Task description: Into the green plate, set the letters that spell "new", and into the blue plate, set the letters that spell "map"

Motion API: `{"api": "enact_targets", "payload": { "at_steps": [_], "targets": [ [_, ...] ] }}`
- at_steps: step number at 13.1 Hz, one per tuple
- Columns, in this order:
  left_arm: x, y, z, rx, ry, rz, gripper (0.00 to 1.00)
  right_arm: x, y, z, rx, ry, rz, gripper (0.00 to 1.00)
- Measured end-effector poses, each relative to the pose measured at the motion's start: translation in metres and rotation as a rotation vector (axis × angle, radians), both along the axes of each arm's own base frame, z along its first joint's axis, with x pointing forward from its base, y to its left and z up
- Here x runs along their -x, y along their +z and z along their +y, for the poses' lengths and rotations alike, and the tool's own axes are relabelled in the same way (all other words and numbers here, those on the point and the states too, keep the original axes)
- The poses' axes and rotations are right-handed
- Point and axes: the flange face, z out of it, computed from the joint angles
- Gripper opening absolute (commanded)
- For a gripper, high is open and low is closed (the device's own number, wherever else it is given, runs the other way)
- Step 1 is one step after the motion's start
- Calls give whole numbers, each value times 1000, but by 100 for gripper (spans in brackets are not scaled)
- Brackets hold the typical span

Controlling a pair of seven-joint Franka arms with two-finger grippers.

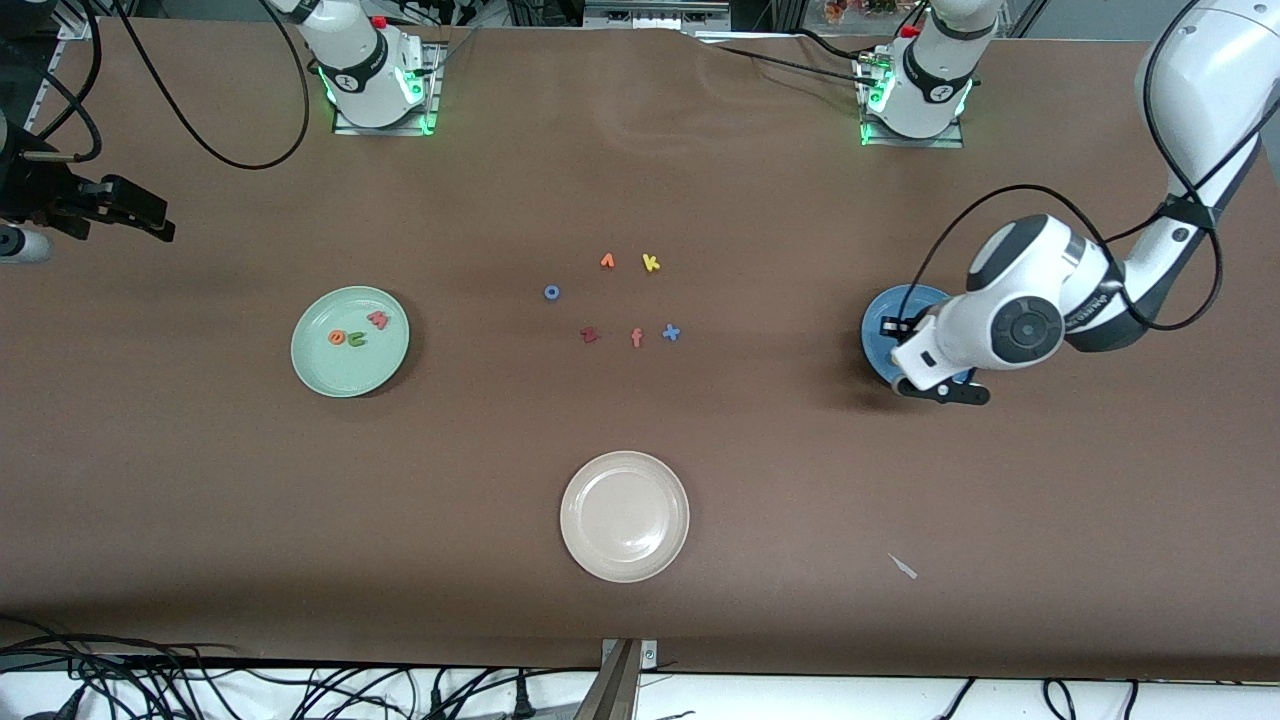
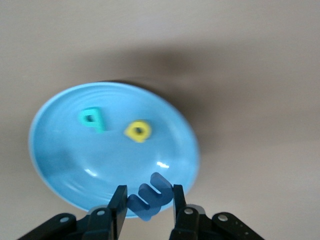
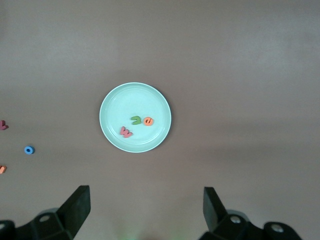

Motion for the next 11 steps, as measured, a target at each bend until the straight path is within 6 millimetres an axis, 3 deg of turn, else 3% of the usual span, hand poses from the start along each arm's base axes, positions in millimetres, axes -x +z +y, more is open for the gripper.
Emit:
{"api": "enact_targets", "payload": {
  "at_steps": [2, 3, 4, 6, 9, 11],
  "targets": [
    [0, -22, 31, -26, -4, 28, 37, 0, 0, 0, 0, 0, 0, 100],
    [1, -31, 42, -33, -1, 42, 44, 0, 0, 0, 0, 0, 0, 100],
    [2, -39, 48, -31, 3, 54, 57, 0, 0, 0, 0, 0, 0, 100],
    [3, -46, 49, -24, 5, 67, 100, 0, 0, 0, 0, 0, 0, 100],
    [-4, -39, 49, -21, 12, 47, 100, 1, 0, 0, 0, 0, 5, 100],
    [-23, -13, 48, -15, 25, -5, 100, 1, -1, 0, 0, 0, 6, 100]
  ]
}}
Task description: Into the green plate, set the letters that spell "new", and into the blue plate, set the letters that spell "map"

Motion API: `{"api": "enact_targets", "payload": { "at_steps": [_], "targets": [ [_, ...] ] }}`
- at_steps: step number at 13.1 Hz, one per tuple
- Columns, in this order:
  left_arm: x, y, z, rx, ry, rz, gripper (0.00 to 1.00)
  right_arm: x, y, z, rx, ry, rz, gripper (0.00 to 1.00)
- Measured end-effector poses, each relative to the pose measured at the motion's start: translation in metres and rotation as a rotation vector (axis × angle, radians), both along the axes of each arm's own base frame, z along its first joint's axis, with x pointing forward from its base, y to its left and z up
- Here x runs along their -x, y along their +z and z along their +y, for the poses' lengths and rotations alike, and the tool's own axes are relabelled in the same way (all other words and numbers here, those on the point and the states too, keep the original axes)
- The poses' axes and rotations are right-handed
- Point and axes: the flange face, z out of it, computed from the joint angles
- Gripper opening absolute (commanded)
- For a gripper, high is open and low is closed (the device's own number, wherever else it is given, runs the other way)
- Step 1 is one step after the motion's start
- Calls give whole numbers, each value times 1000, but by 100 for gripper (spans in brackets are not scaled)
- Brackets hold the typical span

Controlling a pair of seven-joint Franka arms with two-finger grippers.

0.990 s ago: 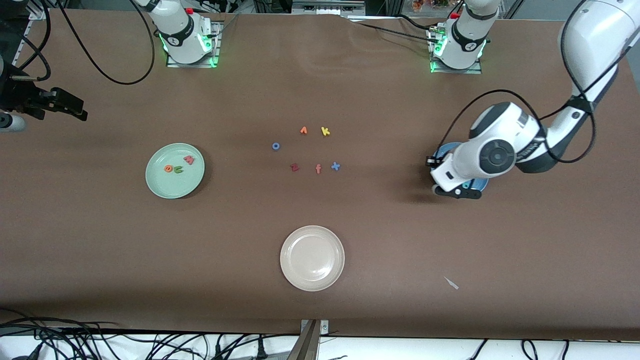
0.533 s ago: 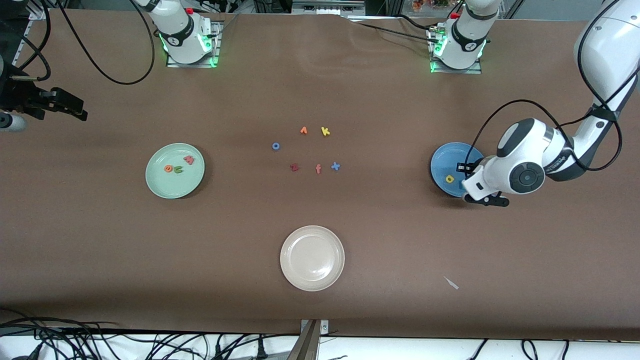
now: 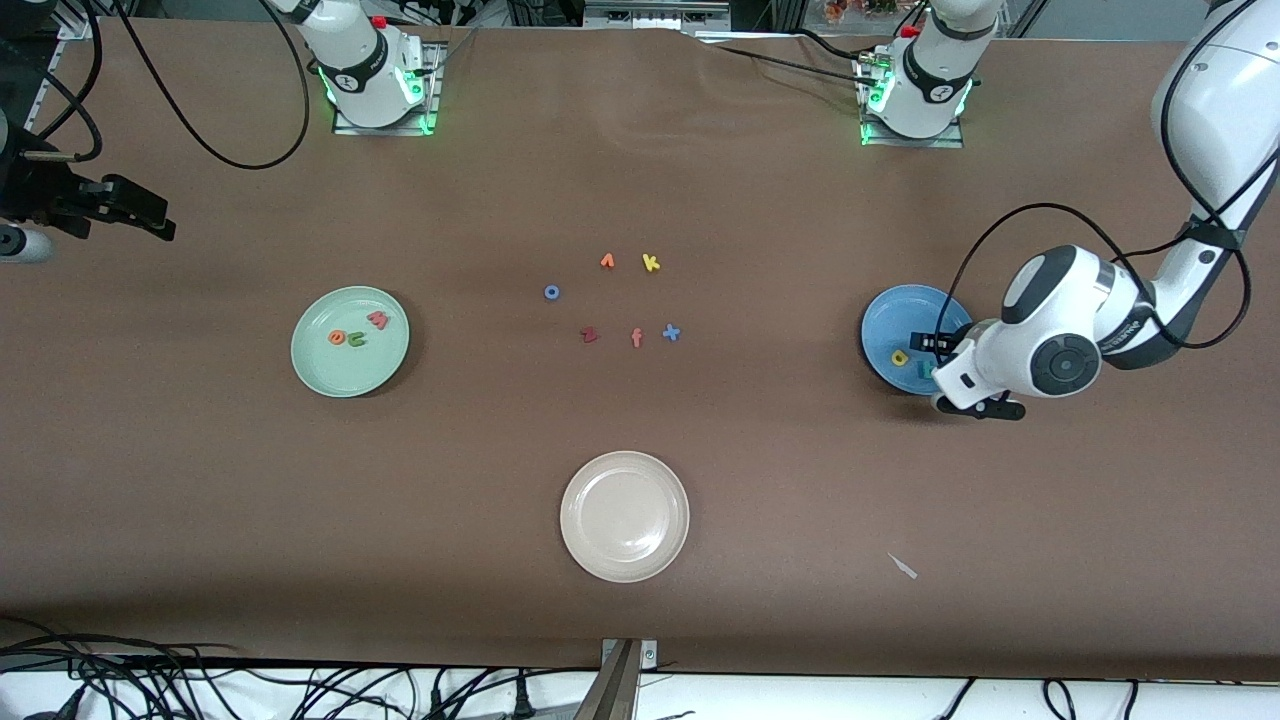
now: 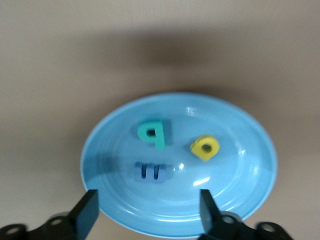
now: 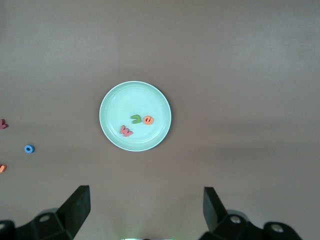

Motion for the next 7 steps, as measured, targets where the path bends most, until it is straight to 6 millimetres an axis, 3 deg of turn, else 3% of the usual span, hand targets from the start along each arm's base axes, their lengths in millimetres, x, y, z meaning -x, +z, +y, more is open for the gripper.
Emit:
{"api": "enact_targets", "payload": {
  "at_steps": [4, 7],
  "targets": [
    [-35, 92, 0, -28, 39, -2, 100, 0, 0, 0, 0, 0, 1, 100],
    [-51, 138, -16, -43, 38, -14, 100, 0, 0, 0, 0, 0, 1, 100]
  ]
}}
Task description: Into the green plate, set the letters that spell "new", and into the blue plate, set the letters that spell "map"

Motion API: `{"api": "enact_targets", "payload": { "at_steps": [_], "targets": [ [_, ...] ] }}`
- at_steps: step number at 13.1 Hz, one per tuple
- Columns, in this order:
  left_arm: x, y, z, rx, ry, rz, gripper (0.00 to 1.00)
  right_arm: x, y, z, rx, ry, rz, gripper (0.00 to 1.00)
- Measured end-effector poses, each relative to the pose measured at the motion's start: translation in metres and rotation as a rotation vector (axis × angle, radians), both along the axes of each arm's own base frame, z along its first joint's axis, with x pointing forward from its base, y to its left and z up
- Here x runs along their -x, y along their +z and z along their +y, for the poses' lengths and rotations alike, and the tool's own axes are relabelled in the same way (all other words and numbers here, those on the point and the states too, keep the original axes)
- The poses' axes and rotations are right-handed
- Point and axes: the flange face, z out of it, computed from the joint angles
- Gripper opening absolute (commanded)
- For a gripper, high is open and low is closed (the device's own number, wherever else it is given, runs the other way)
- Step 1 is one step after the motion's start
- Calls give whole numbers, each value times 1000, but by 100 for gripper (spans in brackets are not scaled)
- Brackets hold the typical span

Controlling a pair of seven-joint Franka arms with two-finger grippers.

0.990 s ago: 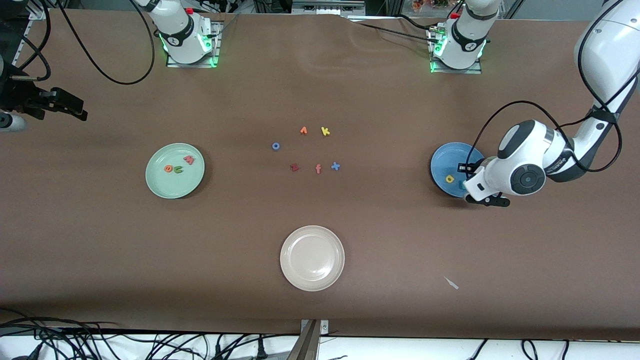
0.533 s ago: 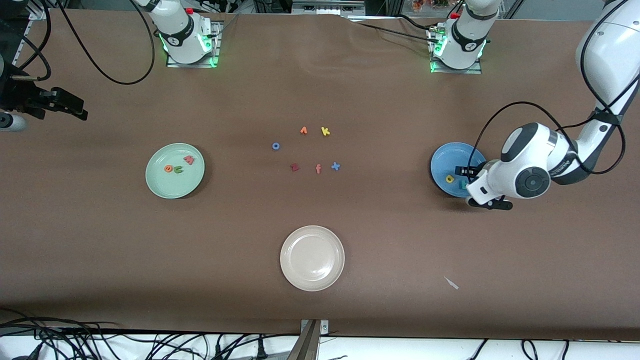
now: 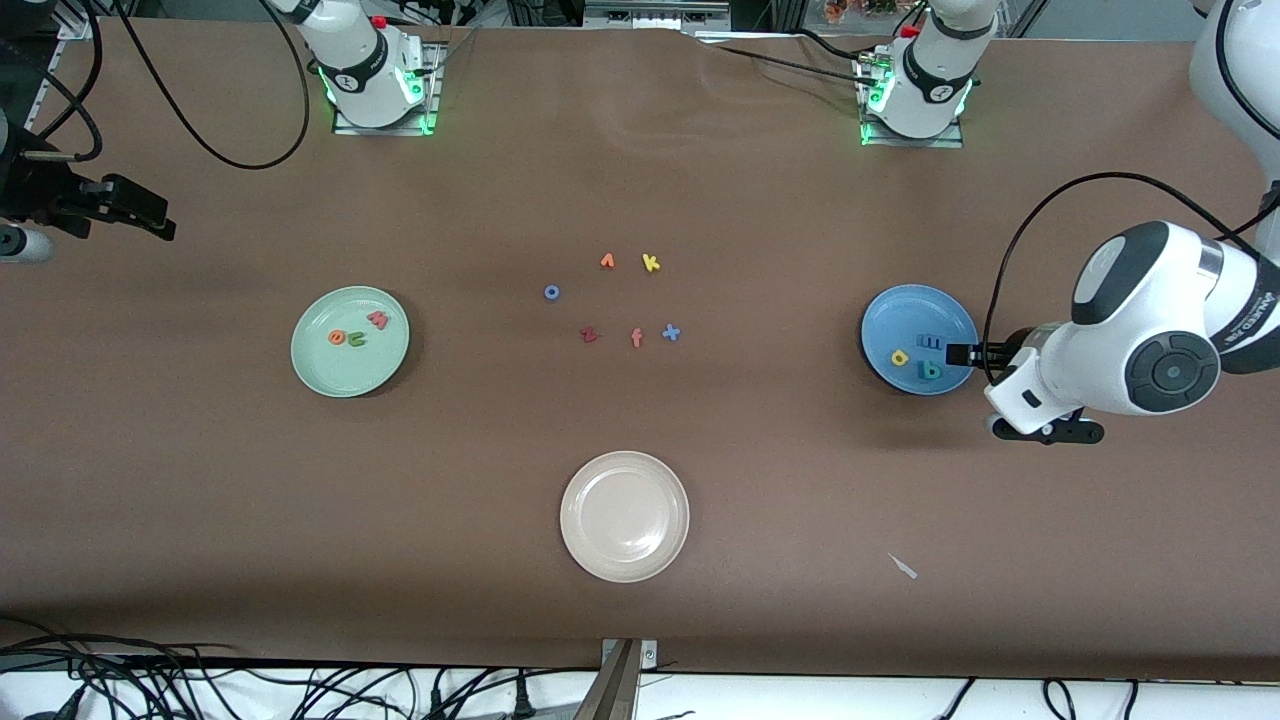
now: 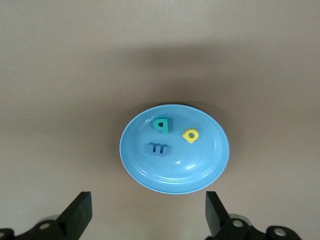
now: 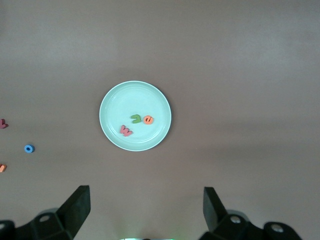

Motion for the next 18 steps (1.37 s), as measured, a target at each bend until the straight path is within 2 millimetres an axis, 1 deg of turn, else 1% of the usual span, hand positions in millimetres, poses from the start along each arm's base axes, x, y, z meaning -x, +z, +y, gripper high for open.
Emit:
{"api": "enact_targets", "payload": {
  "at_steps": [2, 5, 7, 9, 10, 13, 14, 15, 16, 18],
  "targets": [
    [-5, 17, -7, -28, -1, 19, 100, 0, 0, 0, 0, 0, 0, 100],
    [-13, 22, -8, -52, -20, 45, 100, 0, 0, 0, 0, 0, 0, 100],
    [-21, 27, -2, 9, -22, 64, 100, 0, 0, 0, 0, 0, 0, 100],
    [-29, 35, 12, 55, -2, 86, 100, 0, 0, 0, 0, 0, 0, 100],
    [-33, 40, 15, 68, 2, 86, 100, 0, 0, 0, 0, 0, 0, 100],
    [-32, 68, 6, 117, 10, 61, 99, 0, 0, 0, 0, 0, 0, 100],
    [-32, 78, 5, 130, 8, 37, 97, 0, 0, 0, 0, 0, 0, 100],
    [-32, 88, 3, 142, -6, 7, 97, 0, 0, 0, 0, 0, 0, 100],
    [-32, 93, 1, 151, -20, -24, 98, 0, 0, 0, 0, 0, 0, 100],
    [-29, 91, -1, 155, -46, -96, 98, 0, 0, 0, 0, 0, 0, 100]
  ]
}}
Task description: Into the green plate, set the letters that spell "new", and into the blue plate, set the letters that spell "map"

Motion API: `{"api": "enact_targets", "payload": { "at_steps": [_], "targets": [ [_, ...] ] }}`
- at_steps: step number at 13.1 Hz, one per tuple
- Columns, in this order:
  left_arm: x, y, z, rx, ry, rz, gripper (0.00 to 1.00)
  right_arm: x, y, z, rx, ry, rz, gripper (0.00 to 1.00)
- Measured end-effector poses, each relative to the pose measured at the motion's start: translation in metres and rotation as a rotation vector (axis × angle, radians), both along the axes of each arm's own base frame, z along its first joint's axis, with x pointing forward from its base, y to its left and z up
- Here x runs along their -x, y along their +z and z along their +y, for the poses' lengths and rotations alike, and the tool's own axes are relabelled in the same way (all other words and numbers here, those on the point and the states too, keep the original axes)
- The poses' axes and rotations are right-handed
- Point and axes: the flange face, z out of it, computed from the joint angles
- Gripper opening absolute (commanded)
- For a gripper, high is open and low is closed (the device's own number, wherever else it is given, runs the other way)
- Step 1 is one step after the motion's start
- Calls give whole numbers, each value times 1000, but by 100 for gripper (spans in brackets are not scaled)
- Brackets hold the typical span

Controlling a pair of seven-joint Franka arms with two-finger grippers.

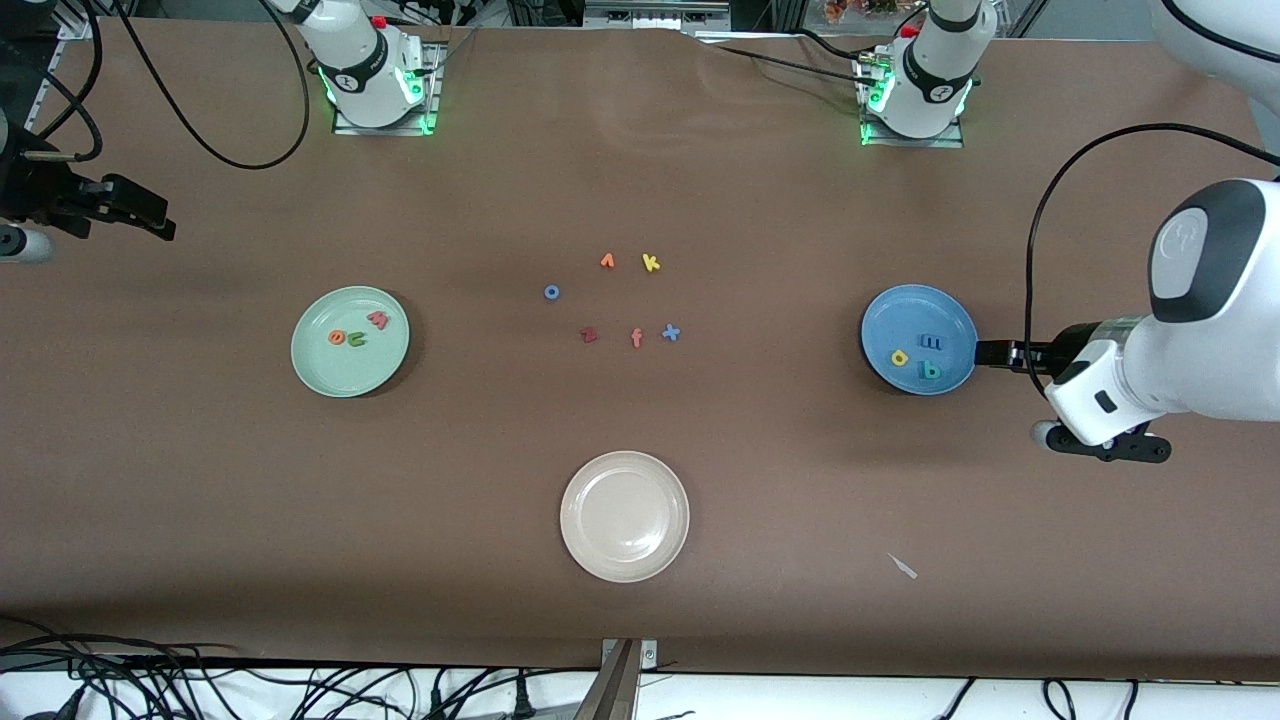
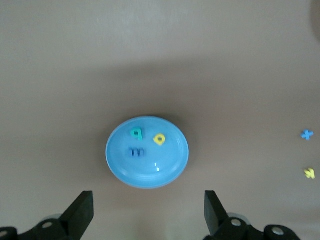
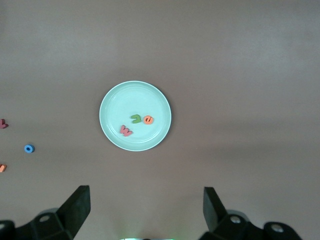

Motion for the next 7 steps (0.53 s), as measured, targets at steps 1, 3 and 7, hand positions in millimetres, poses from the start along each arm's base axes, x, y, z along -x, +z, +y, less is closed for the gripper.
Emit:
{"api": "enact_targets", "payload": {
  "at_steps": [1, 3, 7],
  "targets": [
    [4, -4, 0, -1, -5, -29, 98, 0, 0, 0, 0, 0, 0, 100],
    [13, -11, -1, -5, -8, -77, 100, 0, 0, 0, 0, 0, 0, 100],
    [19, -10, 10, -13, 11, -106, 100, 0, 0, 0, 0, 0, 0, 100]
  ]
}}
